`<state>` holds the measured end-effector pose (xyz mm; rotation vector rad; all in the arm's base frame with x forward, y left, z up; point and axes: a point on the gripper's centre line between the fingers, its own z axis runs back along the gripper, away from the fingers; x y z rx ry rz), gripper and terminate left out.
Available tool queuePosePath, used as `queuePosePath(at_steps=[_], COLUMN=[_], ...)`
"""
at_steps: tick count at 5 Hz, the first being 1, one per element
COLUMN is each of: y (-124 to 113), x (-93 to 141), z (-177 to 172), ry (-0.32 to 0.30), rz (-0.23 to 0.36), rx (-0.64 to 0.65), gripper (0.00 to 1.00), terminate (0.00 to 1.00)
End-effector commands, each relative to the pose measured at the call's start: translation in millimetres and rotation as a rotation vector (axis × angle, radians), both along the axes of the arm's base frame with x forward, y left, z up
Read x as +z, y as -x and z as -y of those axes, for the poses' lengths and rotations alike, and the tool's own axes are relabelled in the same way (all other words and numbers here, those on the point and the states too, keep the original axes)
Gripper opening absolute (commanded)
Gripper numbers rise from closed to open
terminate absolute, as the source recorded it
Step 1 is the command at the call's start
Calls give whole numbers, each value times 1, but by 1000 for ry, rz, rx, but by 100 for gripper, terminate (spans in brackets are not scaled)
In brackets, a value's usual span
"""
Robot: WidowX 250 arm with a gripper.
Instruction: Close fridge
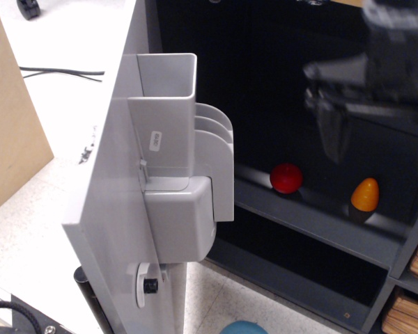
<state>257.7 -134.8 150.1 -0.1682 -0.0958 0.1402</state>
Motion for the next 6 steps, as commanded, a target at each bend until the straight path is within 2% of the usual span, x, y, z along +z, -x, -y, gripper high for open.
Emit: queuePosePath(at_steps=[1,3,5,6], y=[35,53,71,89], x=[38,61,63,55], z=[-46,-93,-120,-125], ry=[-48,-72,-148,-195], rz=[77,105,72,39], rx=[46,95,134,160], gripper=[100,100,100,100], terminate=[0,0,0,0])
